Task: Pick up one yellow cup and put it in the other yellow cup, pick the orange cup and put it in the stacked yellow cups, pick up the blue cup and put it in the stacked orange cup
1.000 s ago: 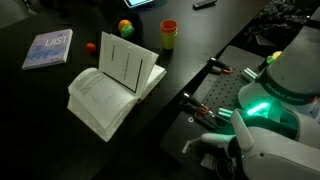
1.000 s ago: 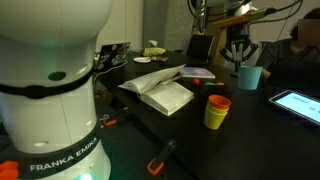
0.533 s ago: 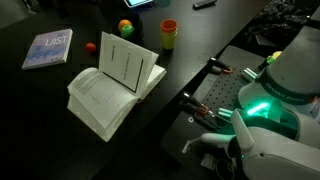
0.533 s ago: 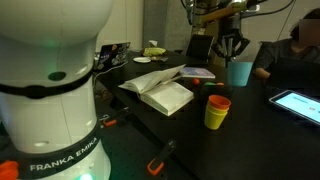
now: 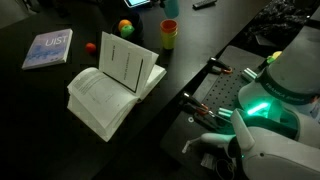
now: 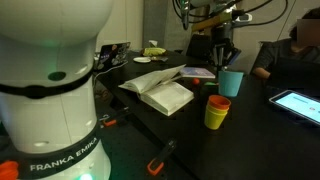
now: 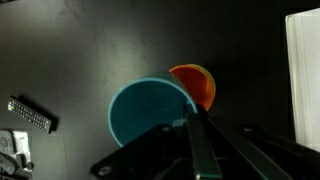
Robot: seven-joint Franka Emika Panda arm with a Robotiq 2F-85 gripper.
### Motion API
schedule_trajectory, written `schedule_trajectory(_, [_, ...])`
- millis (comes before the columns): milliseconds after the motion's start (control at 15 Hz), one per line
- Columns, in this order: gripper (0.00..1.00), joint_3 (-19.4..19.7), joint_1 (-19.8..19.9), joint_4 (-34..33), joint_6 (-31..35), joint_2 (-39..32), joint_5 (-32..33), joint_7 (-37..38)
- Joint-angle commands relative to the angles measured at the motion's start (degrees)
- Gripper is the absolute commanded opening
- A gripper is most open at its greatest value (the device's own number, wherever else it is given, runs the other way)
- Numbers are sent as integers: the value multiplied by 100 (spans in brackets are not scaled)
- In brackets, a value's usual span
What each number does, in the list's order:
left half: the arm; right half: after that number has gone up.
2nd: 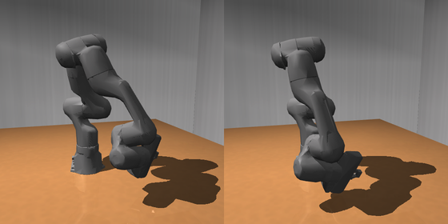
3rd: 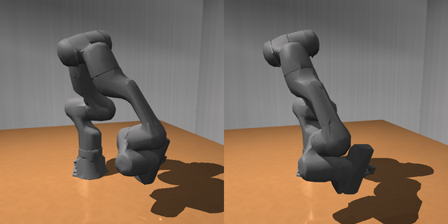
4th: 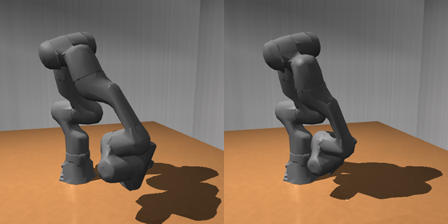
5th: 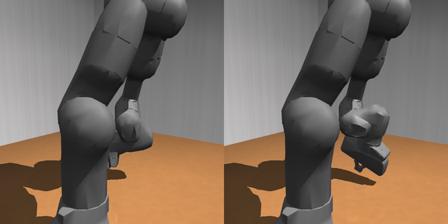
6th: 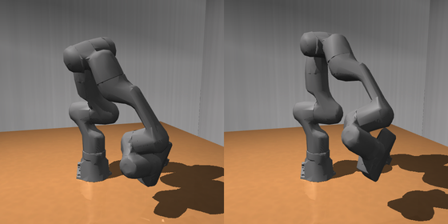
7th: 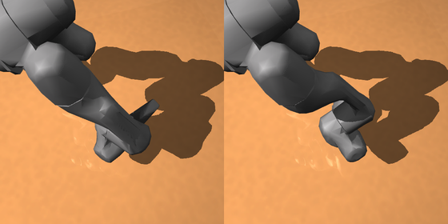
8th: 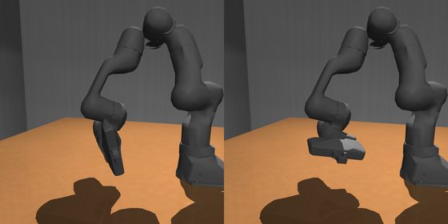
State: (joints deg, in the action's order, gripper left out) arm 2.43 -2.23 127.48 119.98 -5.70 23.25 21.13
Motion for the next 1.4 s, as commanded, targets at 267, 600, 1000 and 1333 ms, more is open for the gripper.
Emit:
schedule_trajectory(267, [2,-39,21,462,474,160,18,354])
schedule_trajectory(600, [2,-38,5,585,845,114,83,476])
schedule_trajectory(1000, [2,-41,-18,632,1203,63,203,550])
schedule_trajectory(1333, [38,-35,-14,666,1177,59,181,602])
